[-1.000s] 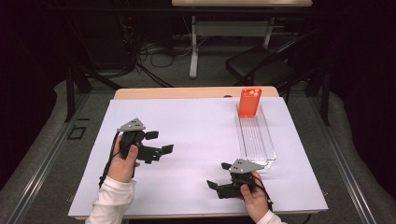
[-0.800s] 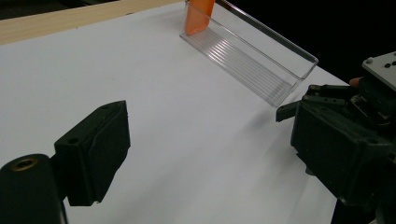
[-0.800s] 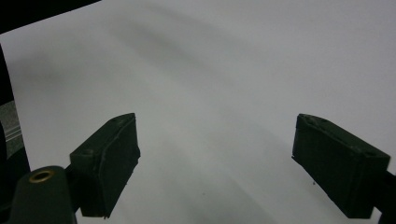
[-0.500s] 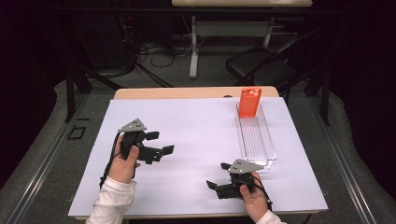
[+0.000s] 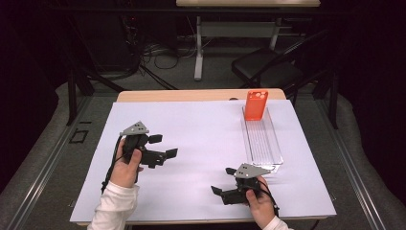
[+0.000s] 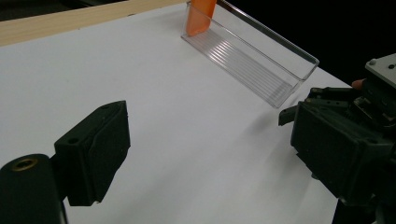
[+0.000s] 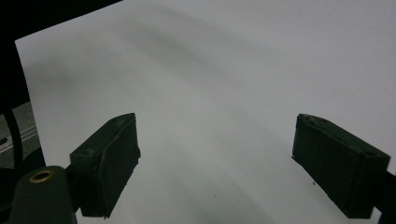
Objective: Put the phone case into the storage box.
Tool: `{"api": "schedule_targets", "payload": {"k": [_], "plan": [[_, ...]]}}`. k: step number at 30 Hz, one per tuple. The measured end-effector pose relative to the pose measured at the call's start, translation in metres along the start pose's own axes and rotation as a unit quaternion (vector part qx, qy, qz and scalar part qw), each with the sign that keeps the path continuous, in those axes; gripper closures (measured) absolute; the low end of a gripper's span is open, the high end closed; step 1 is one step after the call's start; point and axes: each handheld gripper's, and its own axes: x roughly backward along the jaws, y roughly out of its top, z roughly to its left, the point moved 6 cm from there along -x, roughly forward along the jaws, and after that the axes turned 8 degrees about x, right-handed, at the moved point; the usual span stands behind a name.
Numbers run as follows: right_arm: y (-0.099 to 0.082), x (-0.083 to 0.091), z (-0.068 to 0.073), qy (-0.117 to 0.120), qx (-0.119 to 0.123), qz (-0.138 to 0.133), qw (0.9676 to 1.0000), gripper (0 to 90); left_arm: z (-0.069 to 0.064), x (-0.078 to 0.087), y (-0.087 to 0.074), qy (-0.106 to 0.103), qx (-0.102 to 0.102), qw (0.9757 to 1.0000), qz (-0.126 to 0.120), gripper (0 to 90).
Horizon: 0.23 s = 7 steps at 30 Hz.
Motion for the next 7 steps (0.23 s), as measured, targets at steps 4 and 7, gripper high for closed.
{"api": "schedule_targets", "payload": {"k": [4, 7], "plan": [[0.0007, 0.0015, -0.0007, -0.001, -0.001, 0.001, 1.0000, 14.1, 0.0021, 0.0021, 0.0012, 0.002, 0.003, 1.0000, -0.003, 12.1], [0.0020, 0.0023, -0.0009, -0.002, -0.001, -0.003, 1.0000, 14.1, 0.0037, 0.0031, 0.0019, 0.003, 0.004, 1.0000, -0.005, 12.2]]}}
